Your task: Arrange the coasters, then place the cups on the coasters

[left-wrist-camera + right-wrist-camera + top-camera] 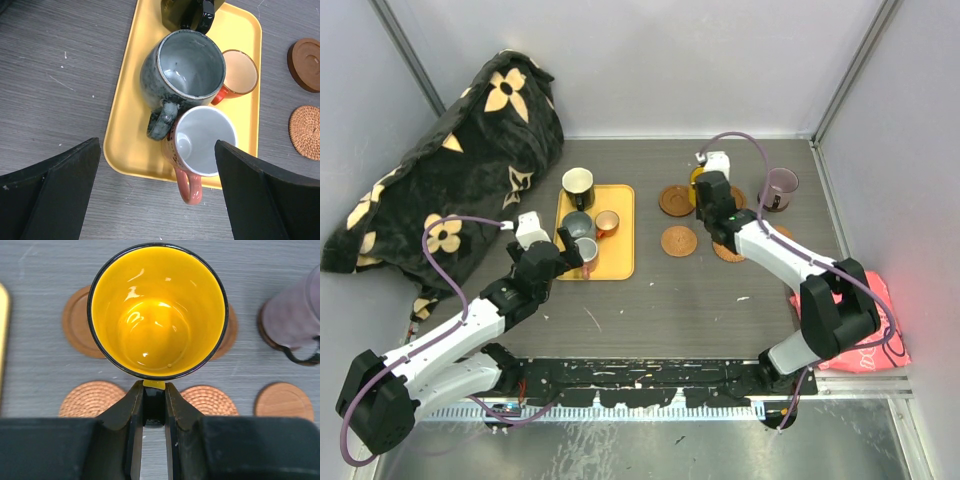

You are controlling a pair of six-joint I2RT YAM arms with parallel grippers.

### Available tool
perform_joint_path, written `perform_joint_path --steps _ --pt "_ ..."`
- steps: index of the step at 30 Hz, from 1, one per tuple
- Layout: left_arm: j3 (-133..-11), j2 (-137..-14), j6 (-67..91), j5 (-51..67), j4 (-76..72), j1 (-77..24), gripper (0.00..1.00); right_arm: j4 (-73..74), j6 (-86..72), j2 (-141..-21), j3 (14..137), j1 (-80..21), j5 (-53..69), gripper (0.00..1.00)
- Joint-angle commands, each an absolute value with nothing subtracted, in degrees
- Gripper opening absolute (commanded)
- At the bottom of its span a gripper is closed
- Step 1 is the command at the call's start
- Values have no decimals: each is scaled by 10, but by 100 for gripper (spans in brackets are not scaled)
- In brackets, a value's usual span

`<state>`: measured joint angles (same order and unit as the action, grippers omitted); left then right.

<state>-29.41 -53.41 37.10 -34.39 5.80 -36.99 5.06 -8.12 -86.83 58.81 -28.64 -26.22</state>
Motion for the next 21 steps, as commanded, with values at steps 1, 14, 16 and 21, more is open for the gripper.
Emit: perform_joint_path --steps 1,14,16,21 --pt "-300 -534 379 -345 25 -367 98 -44 -98 -817 570 -248 -255 1" --pt "-298 -530 380 -344 25 -367 98 -94 -91 -850 551 -191 -240 1" --pt "-297 -529 380 -344 25 -367 98 -109 -86 -853 545 -183 -234 1" --pt "-297 -530 380 -344 25 -367 98 -144 -73 -866 534 -165 -212 1"
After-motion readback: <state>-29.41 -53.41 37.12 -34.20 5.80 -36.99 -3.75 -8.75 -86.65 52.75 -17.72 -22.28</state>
